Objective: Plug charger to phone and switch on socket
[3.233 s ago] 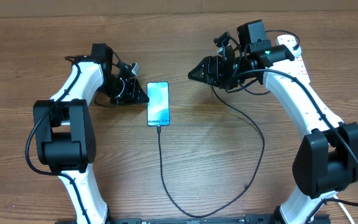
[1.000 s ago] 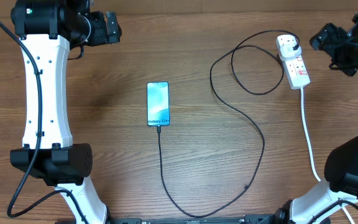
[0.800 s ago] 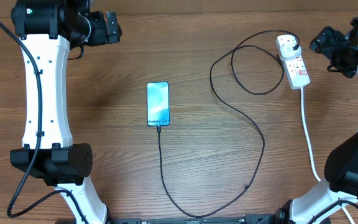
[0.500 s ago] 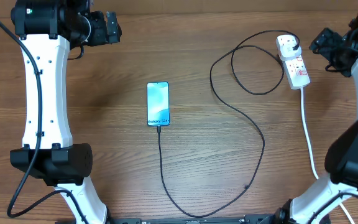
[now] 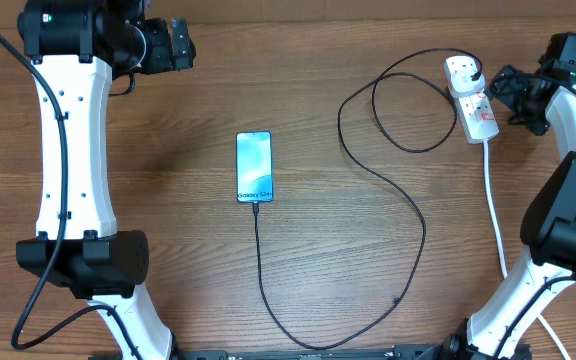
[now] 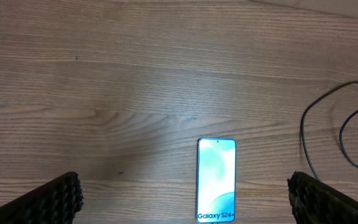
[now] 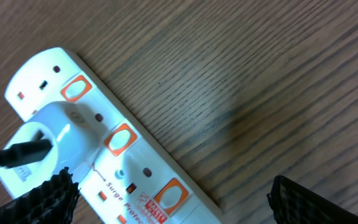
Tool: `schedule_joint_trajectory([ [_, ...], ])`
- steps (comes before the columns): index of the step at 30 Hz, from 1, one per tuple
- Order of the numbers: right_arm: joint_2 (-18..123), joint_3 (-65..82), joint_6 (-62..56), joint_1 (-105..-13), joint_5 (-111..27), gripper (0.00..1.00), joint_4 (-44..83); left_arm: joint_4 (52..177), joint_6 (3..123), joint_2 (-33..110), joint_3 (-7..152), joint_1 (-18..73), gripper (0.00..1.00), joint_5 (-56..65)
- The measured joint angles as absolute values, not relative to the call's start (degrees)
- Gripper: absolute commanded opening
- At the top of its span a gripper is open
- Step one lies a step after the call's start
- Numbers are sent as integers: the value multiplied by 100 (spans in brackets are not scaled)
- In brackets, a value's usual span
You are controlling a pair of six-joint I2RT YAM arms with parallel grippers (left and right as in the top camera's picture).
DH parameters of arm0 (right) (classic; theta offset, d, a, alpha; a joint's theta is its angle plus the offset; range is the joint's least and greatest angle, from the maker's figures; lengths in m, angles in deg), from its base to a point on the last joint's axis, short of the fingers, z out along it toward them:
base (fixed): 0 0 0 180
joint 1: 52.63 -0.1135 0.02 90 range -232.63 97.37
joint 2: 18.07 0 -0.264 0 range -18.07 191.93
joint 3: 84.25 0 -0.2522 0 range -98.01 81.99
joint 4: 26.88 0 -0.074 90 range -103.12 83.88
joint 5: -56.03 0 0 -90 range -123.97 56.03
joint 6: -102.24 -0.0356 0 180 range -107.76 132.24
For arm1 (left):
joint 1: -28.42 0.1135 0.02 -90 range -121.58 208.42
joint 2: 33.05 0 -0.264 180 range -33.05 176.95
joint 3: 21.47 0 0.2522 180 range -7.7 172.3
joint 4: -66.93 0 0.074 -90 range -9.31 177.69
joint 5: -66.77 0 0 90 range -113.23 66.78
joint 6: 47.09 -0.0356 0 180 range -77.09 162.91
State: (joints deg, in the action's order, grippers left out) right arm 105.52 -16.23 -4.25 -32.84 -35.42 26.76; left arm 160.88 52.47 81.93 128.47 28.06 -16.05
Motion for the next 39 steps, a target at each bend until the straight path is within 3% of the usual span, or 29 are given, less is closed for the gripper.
schedule_joint_trajectory([
  [39, 11140, -1623, -473, -3273, -3549, 96, 2101, 16088, 5247, 8193, 12847, 2806, 99, -1605],
])
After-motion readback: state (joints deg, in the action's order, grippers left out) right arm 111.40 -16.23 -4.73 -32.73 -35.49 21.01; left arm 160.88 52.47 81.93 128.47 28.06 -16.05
